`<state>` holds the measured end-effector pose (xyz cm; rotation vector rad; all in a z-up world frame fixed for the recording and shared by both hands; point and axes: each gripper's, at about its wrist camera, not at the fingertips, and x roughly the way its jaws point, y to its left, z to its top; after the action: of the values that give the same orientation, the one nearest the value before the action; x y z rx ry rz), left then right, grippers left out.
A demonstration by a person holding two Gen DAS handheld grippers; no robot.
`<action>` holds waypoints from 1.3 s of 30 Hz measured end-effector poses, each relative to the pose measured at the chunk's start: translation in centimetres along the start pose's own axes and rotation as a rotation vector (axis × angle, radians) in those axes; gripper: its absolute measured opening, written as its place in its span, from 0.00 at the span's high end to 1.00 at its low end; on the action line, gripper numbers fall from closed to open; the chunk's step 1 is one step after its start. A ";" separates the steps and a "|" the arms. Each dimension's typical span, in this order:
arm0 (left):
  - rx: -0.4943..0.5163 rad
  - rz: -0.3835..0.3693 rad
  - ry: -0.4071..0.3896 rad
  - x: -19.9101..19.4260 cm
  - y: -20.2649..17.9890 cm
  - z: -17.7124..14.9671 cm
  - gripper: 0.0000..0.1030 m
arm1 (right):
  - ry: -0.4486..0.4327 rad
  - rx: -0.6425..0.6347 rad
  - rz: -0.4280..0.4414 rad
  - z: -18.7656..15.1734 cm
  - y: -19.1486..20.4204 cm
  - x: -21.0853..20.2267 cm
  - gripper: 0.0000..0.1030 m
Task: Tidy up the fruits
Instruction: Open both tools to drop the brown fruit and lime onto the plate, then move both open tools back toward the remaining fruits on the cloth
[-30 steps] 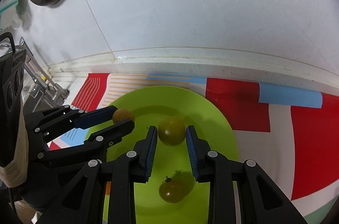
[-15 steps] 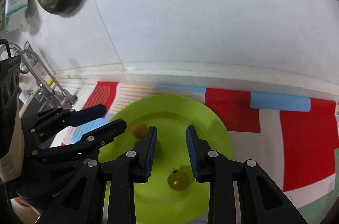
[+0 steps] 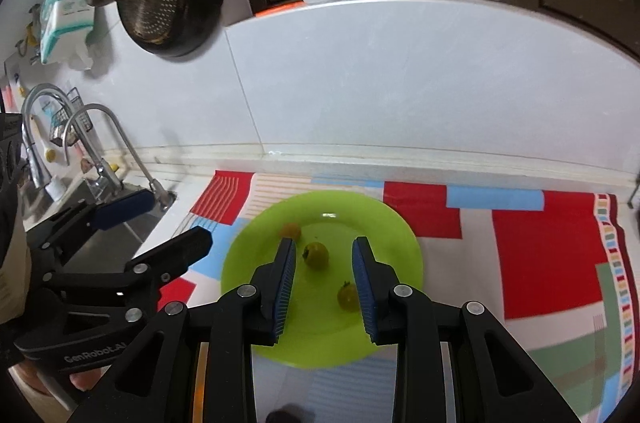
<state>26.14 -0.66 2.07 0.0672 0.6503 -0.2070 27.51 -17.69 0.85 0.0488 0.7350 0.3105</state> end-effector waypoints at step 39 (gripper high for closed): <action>0.063 -0.042 0.028 -9.7 -3.9 -10.8 0.19 | 0.039 0.094 -0.165 -12.5 1.8 -11.3 0.50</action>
<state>11.40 -1.43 -0.67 0.1176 0.6736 -0.2679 10.78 -20.12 -0.81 0.0713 0.7867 0.1198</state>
